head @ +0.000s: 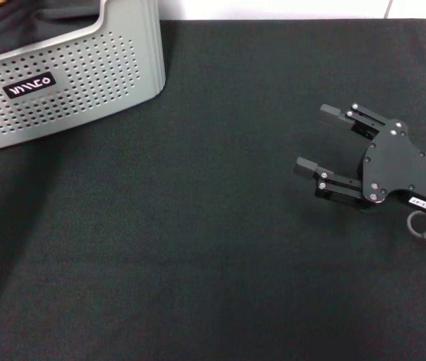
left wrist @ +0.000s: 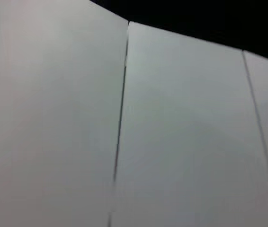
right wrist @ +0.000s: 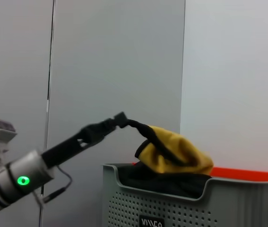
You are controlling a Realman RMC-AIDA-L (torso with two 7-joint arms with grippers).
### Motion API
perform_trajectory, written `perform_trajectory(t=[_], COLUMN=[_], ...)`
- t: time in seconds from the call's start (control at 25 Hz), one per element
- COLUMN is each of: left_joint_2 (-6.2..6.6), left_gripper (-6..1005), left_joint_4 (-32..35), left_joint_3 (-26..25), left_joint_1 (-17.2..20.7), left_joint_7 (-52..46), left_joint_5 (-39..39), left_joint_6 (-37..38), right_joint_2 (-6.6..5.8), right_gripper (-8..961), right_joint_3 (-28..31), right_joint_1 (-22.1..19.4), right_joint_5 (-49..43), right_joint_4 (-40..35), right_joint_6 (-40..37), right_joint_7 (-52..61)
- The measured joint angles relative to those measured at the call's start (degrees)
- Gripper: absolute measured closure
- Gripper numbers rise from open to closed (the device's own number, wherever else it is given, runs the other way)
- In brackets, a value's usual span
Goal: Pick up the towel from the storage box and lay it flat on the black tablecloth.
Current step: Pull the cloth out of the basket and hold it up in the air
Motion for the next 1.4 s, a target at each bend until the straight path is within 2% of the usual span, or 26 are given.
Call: perform_trajectory(t=[0.04, 0.24, 0.48, 0.68, 1.08, 1.2, 1.24, 1.28, 1.4], left_joint_2=[0.10, 0.16, 0.21, 0.23, 0.08, 0.14, 0.18, 0.18, 0.18], left_gripper=[999, 998, 999, 998, 998, 998, 998, 998, 998], left_joint_4=[0.54, 3.68, 9.01, 13.61, 21.96, 23.61, 25.28, 25.28, 27.75], left_joint_3=[0.00, 0.00, 0.02, 1.21, 12.24, 16.46, 19.99, 19.99, 24.68], left_joint_1=[1.19, 2.59, 2.65, 1.92, 0.33, -0.01, 0.00, 0.00, 0.24], left_joint_7=[-3.04, -12.91, -25.99, -34.64, -43.79, -45.23, -45.62, -45.62, -45.80], left_joint_5=[2.28, 8.43, 15.79, 18.40, 16.63, 13.56, 10.92, 10.92, 7.39], left_joint_6=[1.87, 3.20, 4.86, 7.78, 7.92, 7.95, 7.96, 7.96, 7.97], right_joint_2=[0.02, 0.04, 0.10, 0.22, 0.38, 0.41, 0.44, 0.44, 0.82], right_gripper=[197, 197, 198, 198, 199, 199, 199, 200, 200], right_joint_3=[0.00, -0.05, -0.20, -0.29, -0.35, -0.35, -0.35, -0.35, -0.40], right_joint_1=[-0.01, -0.12, -0.16, -0.16, -0.16, -0.16, -0.16, -0.16, -0.08], right_joint_5=[-0.03, -0.10, -0.15, -0.16, -0.16, -0.16, -0.16, -0.16, -0.16], right_joint_4=[0.00, 0.35, 0.50, 0.52, 0.53, 0.52, 0.51, 0.51, 0.22], right_joint_6=[0.00, 0.01, 0.01, 0.01, 0.02, 0.01, 0.01, 0.01, -0.02], right_joint_7=[-0.01, -0.05, -0.07, -0.09, -0.15, -0.15, -0.15, -0.15, -0.15])
